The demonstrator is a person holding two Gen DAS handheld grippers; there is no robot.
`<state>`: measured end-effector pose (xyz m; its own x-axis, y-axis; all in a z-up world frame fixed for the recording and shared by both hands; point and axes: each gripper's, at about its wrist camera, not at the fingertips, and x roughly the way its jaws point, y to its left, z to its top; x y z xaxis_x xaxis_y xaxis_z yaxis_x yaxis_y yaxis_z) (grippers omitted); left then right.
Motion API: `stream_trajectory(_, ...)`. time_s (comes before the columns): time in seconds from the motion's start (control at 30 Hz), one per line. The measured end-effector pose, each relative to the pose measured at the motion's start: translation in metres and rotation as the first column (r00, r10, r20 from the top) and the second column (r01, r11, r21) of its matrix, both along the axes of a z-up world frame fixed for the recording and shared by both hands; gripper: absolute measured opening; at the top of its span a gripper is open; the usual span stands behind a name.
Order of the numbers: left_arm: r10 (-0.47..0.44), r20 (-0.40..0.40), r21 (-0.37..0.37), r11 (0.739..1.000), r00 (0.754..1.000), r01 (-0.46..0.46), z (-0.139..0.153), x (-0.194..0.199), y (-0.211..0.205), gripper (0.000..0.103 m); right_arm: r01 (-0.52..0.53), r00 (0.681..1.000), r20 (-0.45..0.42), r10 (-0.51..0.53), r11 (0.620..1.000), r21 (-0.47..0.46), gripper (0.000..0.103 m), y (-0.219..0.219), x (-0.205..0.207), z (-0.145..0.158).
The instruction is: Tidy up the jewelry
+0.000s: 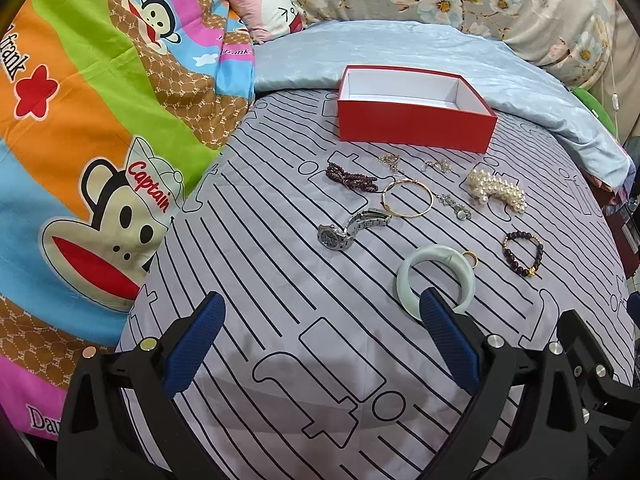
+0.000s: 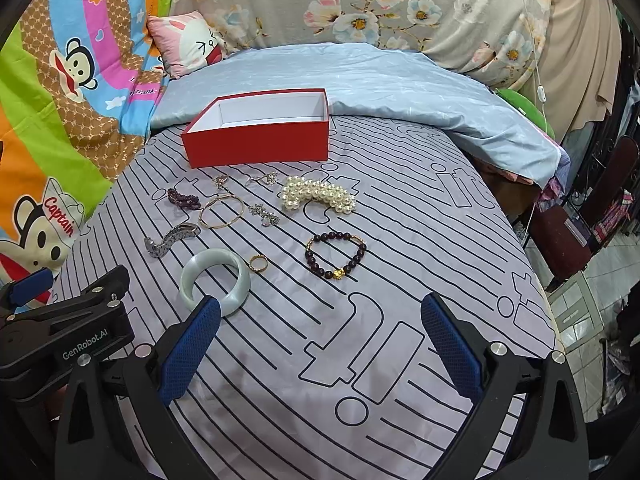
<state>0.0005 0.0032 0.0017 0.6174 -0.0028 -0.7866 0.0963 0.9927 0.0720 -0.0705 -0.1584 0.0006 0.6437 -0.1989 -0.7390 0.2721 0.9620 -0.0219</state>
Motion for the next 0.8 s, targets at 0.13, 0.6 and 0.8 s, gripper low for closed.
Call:
stream_trajectory(0.13,0.003,-0.002,0.003,1.000,1.000,-0.003,-0.0002,0.0004,-0.0004,0.095,0.000,1.000,0.000,0.000,1.000,0.000,0.098,0.0001,0.0000,0.0002)
stream_trajectory(0.6,-0.005,-0.002,-0.006,1.000,1.000,0.005,-0.0001,-0.0003,-0.0019,0.095,0.000,1.000,0.004,0.000,1.000,0.004,0.098,-0.0012,-0.0005,0.0011)
stream_trajectory(0.8,-0.004,-0.001,-0.008,1.000,1.000,0.004,-0.0009,0.0000,-0.0009,0.095,0.000,1.000,0.005,0.000,1.000,0.003,0.098,-0.0007,-0.0007,0.0023)
